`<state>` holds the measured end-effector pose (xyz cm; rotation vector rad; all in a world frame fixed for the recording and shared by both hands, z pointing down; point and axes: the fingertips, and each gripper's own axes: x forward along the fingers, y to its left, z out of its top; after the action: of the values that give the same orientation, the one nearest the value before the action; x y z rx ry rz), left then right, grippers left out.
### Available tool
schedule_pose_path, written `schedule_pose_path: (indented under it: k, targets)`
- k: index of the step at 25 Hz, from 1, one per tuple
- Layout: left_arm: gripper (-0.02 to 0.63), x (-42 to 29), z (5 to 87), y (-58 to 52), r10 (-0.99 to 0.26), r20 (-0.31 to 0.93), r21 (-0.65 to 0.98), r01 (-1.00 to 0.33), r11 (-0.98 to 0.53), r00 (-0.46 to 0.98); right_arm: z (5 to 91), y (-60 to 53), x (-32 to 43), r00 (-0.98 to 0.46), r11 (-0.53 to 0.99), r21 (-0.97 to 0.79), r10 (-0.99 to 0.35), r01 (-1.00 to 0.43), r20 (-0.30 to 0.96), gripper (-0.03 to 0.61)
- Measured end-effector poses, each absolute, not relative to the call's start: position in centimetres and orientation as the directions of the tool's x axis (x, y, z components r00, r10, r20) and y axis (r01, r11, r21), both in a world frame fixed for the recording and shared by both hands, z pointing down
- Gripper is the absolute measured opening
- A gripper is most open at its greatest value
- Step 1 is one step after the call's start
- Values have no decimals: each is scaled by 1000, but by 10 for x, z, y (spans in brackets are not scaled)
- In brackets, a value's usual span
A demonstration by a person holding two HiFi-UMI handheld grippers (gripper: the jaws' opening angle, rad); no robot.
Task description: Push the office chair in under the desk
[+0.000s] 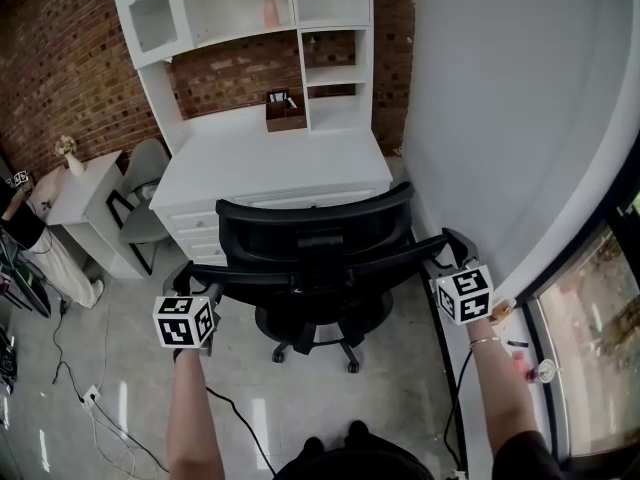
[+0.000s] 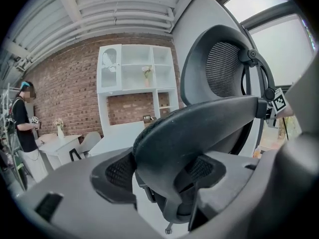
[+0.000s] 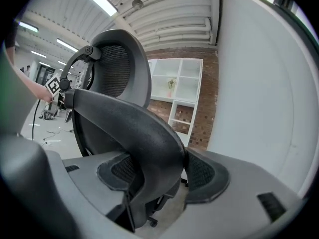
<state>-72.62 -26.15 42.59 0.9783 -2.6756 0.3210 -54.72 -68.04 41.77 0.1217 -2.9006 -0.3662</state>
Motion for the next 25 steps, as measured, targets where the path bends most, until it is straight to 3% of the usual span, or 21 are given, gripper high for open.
schedule_pose_path:
  k: [9, 17, 21, 25]
  targets:
    - [287, -716, 422, -256, -611, 326, -110, -671, 733, -721, 416, -681, -537, -965, 982, 189, -74, -26, 251, 256]
    - [284, -686, 427, -249, -583, 270, -34, -613, 790, -766, 412, -691, -520, -978, 995, 81, -76, -61, 195, 252]
    - [243, -652, 432, -243, -584, 251, -15, -606, 795, -772, 410, -661, -495, -984, 996, 49, -85, -78, 159, 189]
    - [136, -624, 431, -257, -612, 225, -4, -629, 777, -758, 416, -631, -474, -986, 997, 6, -71, -71, 151, 103]
